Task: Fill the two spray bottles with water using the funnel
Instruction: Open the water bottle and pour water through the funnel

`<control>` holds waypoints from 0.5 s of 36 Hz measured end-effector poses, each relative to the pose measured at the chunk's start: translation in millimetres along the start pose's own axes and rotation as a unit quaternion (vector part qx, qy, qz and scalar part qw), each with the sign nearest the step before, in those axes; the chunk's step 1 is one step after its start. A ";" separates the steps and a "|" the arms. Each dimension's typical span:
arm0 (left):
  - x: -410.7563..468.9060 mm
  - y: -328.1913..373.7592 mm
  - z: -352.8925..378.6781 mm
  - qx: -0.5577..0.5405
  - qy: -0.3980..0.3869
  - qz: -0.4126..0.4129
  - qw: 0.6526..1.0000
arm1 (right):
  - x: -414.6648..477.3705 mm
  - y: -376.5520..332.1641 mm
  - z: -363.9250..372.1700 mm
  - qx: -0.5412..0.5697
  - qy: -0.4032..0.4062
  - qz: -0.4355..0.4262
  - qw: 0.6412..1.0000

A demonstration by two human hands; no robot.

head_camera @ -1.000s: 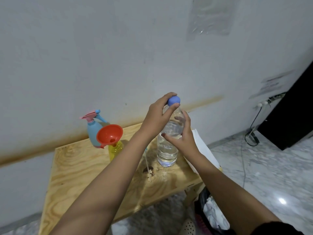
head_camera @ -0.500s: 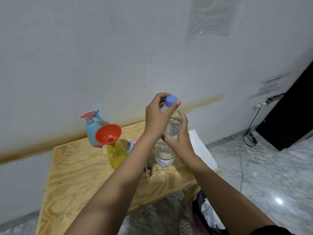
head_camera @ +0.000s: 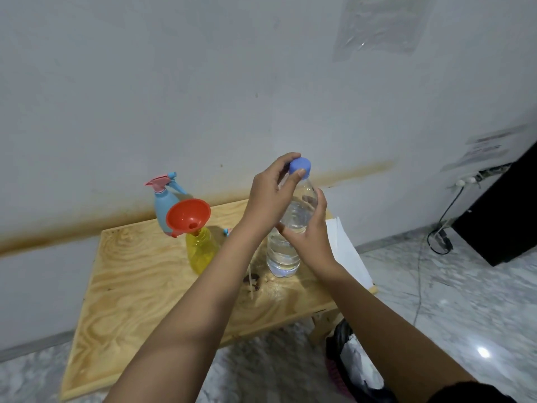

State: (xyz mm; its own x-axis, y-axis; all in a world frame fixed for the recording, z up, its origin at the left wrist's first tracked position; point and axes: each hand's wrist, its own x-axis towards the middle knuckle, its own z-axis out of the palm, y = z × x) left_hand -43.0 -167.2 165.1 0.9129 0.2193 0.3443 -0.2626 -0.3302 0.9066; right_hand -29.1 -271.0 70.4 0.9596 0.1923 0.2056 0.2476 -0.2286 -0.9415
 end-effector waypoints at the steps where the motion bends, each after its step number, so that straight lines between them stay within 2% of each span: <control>1: -1.3 -0.3 2.3 0.001 0.016 -0.001 1.000 | -0.7 -0.2 0.7 0.003 -0.001 -0.001 1.000; 5: -5.3 -1.6 12.4 0.025 0.082 0.003 0.996 | -1.3 -0.8 3.2 0.001 -0.002 -0.001 1.000; 8: -5.6 -0.2 13.5 0.022 0.081 0.002 0.996 | -0.5 -0.6 0.5 0.004 -0.001 0.000 1.000; 15: 8.1 -6.0 -7.2 -0.028 -0.122 -0.036 0.991 | 1.8 -2.0 0.6 0.001 -0.013 -0.001 1.000; 18: 9.4 -6.3 -10.9 -0.049 -0.135 -0.047 0.989 | 1.4 0.0 -0.6 -0.002 -0.009 0.003 1.000</control>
State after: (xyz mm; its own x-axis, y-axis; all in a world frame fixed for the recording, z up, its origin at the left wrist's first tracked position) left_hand -36.1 -153.0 165.3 0.9812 -0.0121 0.1924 -0.1901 -0.2263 0.9553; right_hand -27.7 -271.3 70.9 0.9583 0.2086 0.1956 0.2431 -0.2342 -0.9413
